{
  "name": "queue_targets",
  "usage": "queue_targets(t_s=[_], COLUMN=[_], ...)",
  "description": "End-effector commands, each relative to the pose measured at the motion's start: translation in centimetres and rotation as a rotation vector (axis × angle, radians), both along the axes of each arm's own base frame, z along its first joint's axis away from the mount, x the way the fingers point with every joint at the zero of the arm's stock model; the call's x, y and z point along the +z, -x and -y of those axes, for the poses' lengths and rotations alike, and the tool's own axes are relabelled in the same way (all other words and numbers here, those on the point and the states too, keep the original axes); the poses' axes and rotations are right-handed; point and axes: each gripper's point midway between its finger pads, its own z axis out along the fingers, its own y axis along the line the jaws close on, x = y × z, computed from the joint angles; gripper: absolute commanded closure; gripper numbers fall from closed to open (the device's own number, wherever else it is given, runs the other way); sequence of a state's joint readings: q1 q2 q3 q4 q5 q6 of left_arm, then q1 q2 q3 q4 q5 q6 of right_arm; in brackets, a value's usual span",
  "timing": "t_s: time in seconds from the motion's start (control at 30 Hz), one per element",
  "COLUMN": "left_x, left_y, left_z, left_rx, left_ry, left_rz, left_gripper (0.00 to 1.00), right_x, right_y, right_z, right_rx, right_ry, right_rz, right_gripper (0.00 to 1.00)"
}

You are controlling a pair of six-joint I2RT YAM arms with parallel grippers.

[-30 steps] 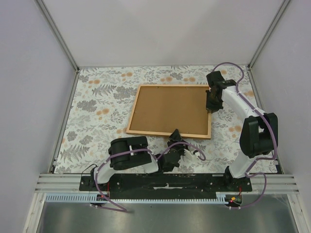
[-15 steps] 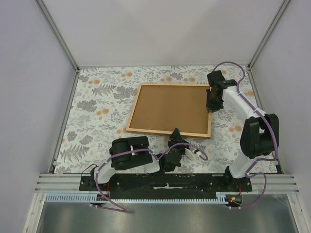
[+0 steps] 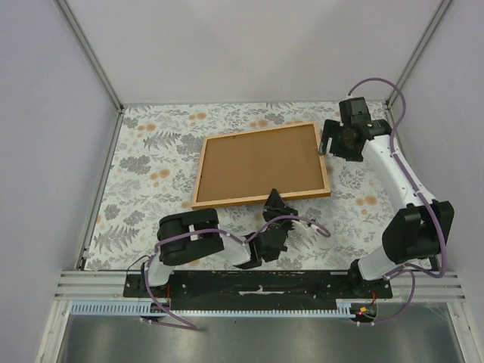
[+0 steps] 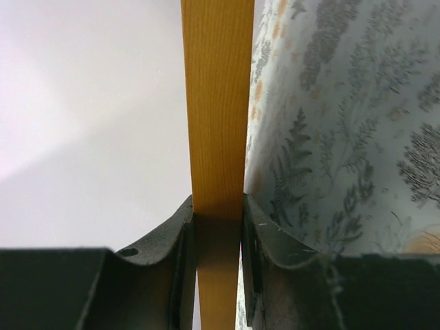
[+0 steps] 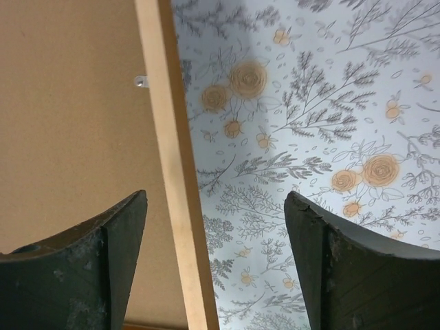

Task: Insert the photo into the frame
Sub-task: Turn over the photo at the center of the board.

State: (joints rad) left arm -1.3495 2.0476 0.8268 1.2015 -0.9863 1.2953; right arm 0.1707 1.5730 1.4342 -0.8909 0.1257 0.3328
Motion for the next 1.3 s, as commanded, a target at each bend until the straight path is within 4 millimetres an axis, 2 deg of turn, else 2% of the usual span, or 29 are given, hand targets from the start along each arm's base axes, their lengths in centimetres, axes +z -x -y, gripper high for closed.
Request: queue_targets(t_s=[0.0,0.1,0.17,0.2,0.3,0.4,0.47,0.6,0.73,0.9,0.97,1.27], left_x=[8.1,8.7,10.3,10.2,11.8,13.3,15.0,16.7,18.5,21.0,22.1,23.9], left_y=[-0.7,-1.2,-1.4,-1.6,-2.0,-2.3,-2.6,-3.5,-4.1,-4.9,-5.2,-7.1], left_z=[0.0,0.7,1.0,0.9,1.0,1.0,0.9,0.2,-0.3,-0.7,-0.6,0.1], left_rx=[0.07,0.062,0.057,0.062,0.062,0.074,0.089,0.127,0.135,0.135,0.128,0.096], left_ry=[0.239,0.254,0.283,0.262,0.25,0.212,0.201,0.161,0.207,0.228,0.246,0.239], left_rz=[0.009,-0.133,-0.184,-0.211,-0.261,-0.306,-0.304,-0.298,-0.297,-0.301,-0.311,-0.385], left_gripper=[0.98,0.98,0.98,0.98,0.98,0.98,0.98,0.98,0.98,0.98,0.98,0.98], right_x=[6.9,9.1,10.5,11.0,12.3,12.9,13.1,13.6,13.0,11.6,11.2,9.3], right_y=[-1.9,-2.2,-2.3,-2.4,-2.5,-2.6,-2.7,-2.5,-1.9,-2.2,-2.6,-3.6], right_z=[1.2,2.0,2.4,2.6,2.9,3.3,3.5,4.7,7.4,8.6,8.3,7.4], right_rx=[-0.066,-0.095,-0.108,-0.115,-0.125,-0.138,-0.15,-0.202,-0.3,-0.341,-0.326,-0.311], right_ry=[-0.061,-0.077,-0.087,-0.09,-0.111,-0.123,-0.133,-0.136,-0.141,-0.216,-0.245,-0.318], right_rz=[0.212,0.272,0.31,0.324,0.36,0.376,0.383,0.398,0.41,0.43,0.415,0.376], right_gripper=[0.13,0.13,0.13,0.13,0.12,0.12,0.12,0.13,0.12,0.12,0.12,0.12])
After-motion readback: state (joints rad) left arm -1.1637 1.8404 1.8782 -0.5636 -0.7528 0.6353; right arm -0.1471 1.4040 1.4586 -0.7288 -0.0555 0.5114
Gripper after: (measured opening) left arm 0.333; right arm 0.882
